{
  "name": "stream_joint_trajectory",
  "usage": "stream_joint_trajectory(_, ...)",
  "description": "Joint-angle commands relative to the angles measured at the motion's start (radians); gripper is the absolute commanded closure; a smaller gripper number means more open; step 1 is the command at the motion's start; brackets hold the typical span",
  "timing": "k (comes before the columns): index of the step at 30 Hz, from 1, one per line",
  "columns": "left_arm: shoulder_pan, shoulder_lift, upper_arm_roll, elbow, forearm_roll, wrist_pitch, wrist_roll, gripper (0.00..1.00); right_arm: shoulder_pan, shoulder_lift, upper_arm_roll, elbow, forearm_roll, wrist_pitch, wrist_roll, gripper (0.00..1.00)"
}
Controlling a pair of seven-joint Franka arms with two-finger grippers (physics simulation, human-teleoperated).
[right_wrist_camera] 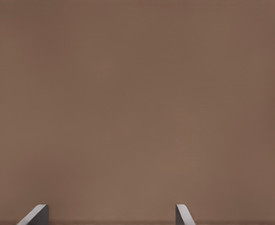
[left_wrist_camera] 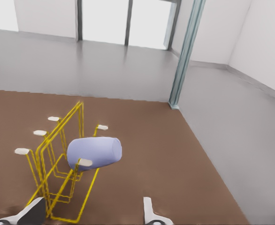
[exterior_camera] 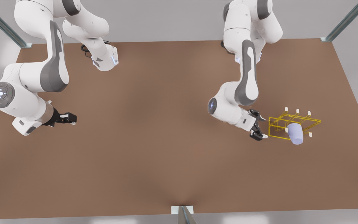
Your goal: Place the cup on the cup holder
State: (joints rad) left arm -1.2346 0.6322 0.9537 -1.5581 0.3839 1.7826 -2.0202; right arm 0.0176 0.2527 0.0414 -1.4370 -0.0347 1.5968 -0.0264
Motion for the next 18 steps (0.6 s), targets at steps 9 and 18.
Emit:
stream_joint_trajectory(9,0.957,-0.391,-1.017,0.142,-0.373,-0.436,2.059,0.0,0.002,-0.001,0.0,0.0,0.001,0.0,0.002,0.0)
stream_joint_trajectory(18,0.954,-0.327,-1.0,0.219,-0.405,-0.496,2.043,0.0,0.001,-0.001,0.0,0.001,0.003,0.0,0.002,0.0)
